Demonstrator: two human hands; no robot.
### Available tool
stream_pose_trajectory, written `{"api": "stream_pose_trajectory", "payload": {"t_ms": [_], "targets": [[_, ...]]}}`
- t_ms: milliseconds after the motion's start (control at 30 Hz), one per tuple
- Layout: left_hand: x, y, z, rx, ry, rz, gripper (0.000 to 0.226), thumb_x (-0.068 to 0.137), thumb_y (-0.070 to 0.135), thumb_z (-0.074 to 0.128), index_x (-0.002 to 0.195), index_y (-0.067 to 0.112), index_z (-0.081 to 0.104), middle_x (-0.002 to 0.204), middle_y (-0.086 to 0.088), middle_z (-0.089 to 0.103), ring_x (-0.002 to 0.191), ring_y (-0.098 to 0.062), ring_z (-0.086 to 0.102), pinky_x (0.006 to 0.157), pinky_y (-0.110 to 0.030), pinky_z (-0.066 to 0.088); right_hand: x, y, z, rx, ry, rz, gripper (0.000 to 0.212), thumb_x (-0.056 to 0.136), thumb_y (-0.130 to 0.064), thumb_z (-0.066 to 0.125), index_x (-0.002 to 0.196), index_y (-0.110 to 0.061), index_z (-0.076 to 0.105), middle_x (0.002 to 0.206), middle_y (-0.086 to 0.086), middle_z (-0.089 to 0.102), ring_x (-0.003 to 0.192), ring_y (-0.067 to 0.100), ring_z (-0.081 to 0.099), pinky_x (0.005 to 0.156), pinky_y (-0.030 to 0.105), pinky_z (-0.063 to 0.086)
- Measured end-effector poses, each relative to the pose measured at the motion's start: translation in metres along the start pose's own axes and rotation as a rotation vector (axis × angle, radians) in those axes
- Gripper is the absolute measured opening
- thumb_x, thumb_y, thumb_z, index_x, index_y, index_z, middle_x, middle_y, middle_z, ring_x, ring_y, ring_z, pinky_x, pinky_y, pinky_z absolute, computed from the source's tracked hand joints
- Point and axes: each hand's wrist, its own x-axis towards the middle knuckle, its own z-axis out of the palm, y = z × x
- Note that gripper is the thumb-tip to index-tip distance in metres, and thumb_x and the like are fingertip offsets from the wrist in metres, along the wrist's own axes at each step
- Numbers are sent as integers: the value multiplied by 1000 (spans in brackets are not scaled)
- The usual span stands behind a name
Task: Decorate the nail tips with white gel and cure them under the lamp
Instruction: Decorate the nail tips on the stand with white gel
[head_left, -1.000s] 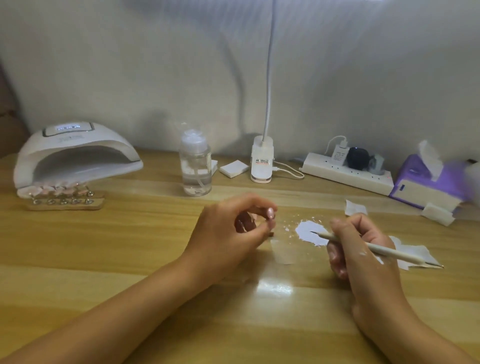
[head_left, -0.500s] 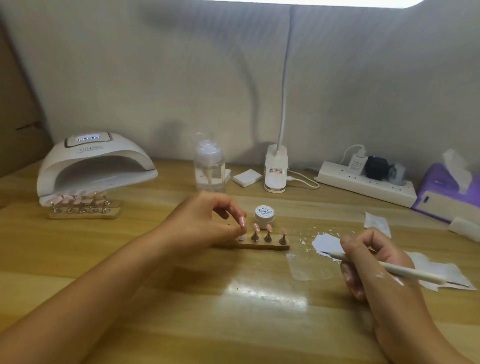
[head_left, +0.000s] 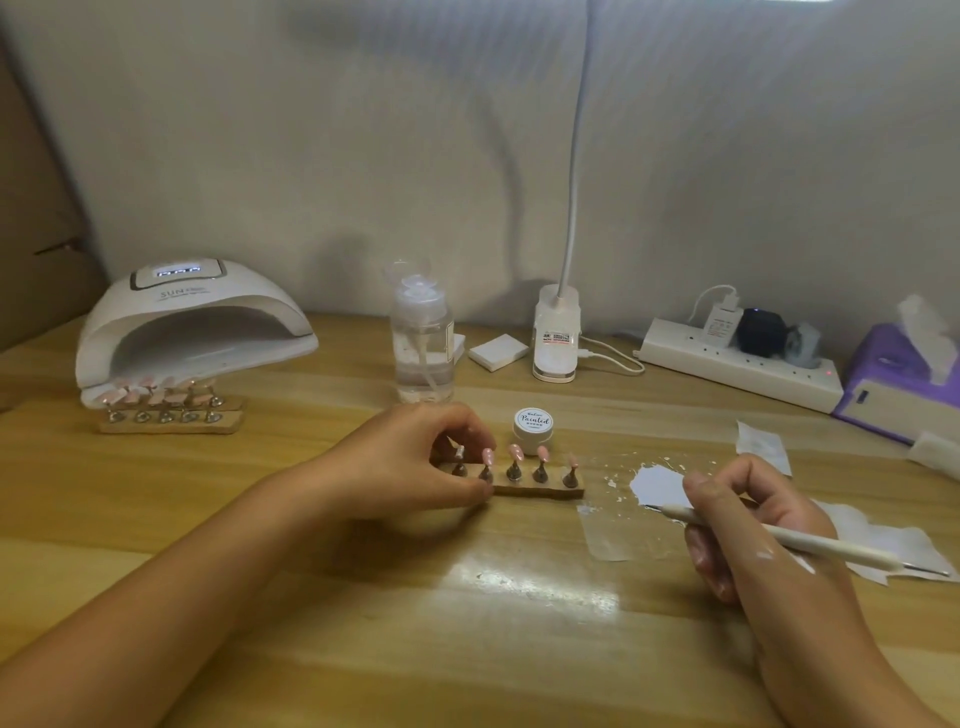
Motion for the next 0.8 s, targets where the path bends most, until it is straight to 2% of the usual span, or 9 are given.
{"api": "stream_pose_trajectory", "payload": {"t_ms": [100, 167, 300, 467, 567, 667, 800], "targets": [[-1, 1, -2, 79, -17, 46, 16, 81, 34, 77, 95, 37, 70, 86, 15, 65, 76, -2, 56, 68, -22, 46, -1, -2, 0, -9, -2, -1, 39, 94, -17, 62, 57, -22, 50, 43, 3, 48, 34, 7, 37, 35, 13, 30], [-2, 1, -2, 68, 3, 78, 15, 81, 32, 76, 94, 36, 71, 84, 17, 65, 76, -1, 56, 67, -20, 47, -1, -3, 1, -6, -3, 5, 39, 94, -17, 62, 57, -22, 50, 43, 4, 48, 34, 7, 37, 35, 13, 30], [-2, 1, -1, 136, 61, 173, 18, 80, 31, 76, 95, 37, 67, 91, 21, 62, 90, 0, 58, 75, -22, 52, -2, -4, 2, 3, 0, 7, 37, 94, -15, 62, 60, -18, 49, 44, 6, 48, 35, 7, 37, 35, 15, 31], [-3, 1, 0, 171, 62, 212, 21, 80, 33, 75, 94, 43, 63, 93, 29, 58, 92, 4, 55, 75, -23, 51, -3, -5, 3, -7, -3, -5, 36, 93, -17, 63, 60, -20, 50, 45, 6, 48, 36, 8, 36, 36, 14, 30], [-2, 0, 1, 163, 60, 207, 20, 80, 32, 74, 95, 42, 63, 92, 27, 61, 91, 3, 56, 76, -25, 52, -3, -6, 4, -25, -5, -17, 30, 88, -29, 66, 62, -22, 53, 46, 5, 51, 36, 8, 37, 36, 14, 30], [-3, 0, 1, 150, 51, 192, 21, 80, 34, 73, 94, 44, 61, 93, 31, 58, 92, 6, 54, 72, -18, 47, -4, -7, 6, -51, -13, -27, 27, 76, -47, 69, 66, -24, 58, 47, 5, 54, 37, 8, 39, 36, 16, 33], [-4, 0, 2, 129, 26, 176, 21, 81, 35, 72, 93, 45, 59, 92, 31, 58, 92, 7, 53, 72, -16, 45, -4, -6, 5, -97, -9, -36, 30, 71, -54, 70, 70, -27, 57, 46, 4, 52, 38, 7, 42, 37, 15, 34]]}}
